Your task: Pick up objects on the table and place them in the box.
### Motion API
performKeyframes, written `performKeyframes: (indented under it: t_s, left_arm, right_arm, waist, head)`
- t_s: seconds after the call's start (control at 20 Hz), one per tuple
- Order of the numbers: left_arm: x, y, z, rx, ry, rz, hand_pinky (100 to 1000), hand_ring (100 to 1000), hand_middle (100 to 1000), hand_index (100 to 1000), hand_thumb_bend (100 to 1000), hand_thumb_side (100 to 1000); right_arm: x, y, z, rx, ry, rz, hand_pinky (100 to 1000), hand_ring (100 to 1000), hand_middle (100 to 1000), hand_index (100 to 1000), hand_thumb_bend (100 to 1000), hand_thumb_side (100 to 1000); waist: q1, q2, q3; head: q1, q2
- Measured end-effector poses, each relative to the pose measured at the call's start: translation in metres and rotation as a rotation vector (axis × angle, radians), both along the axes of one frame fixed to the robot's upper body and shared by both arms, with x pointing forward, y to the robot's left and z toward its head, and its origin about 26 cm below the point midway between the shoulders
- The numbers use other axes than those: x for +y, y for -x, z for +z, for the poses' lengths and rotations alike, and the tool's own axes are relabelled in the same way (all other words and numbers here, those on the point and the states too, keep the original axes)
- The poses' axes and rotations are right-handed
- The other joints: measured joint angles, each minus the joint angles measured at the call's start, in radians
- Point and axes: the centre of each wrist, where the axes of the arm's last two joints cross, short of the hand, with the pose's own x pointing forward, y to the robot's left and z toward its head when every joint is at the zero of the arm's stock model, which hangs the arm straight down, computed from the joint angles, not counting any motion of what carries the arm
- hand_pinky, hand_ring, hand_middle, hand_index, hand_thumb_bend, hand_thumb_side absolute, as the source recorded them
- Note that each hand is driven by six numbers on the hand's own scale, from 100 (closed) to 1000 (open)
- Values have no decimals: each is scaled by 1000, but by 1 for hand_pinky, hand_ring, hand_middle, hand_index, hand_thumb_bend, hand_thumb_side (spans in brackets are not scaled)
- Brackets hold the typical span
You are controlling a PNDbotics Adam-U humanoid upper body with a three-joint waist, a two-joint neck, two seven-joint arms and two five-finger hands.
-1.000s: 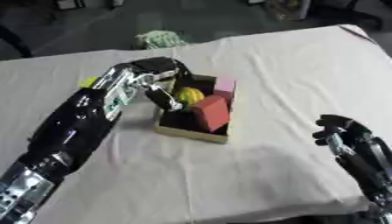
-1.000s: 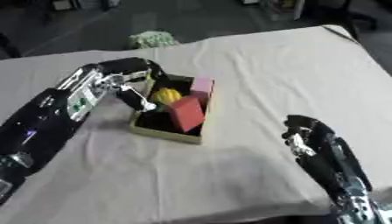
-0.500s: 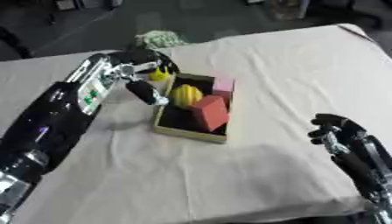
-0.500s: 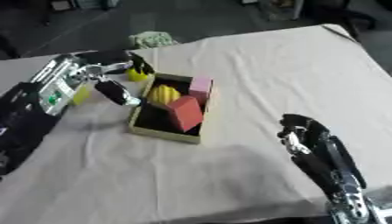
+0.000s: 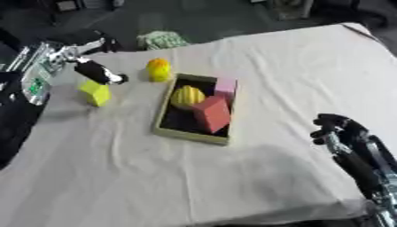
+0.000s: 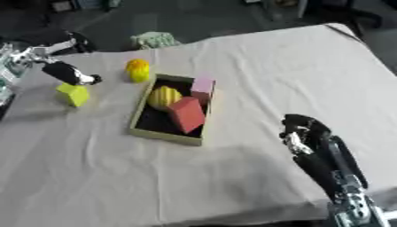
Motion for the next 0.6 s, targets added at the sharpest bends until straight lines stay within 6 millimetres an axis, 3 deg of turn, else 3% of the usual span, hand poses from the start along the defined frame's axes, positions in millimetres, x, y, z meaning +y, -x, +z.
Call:
performKeyframes:
  t_s: [0.3, 0.6]
  left_arm:
    - [15, -4, -28, 71, -30, 154, 831, 803, 780, 898, 495, 494]
    - [19, -4, -42, 109, -34, 200, 822, 795, 766, 894, 493, 489]
  right_arm:
    - [0, 0, 0, 0, 0, 0, 663, 659, 710, 781, 100, 513]
    - [0, 0, 0, 1, 0, -1, 663, 659, 710, 781, 100, 513]
  waist:
    - [-3, 0, -2]
    - [-3, 0, -2]
  head:
    - [-2, 0]
    - [-3, 0]
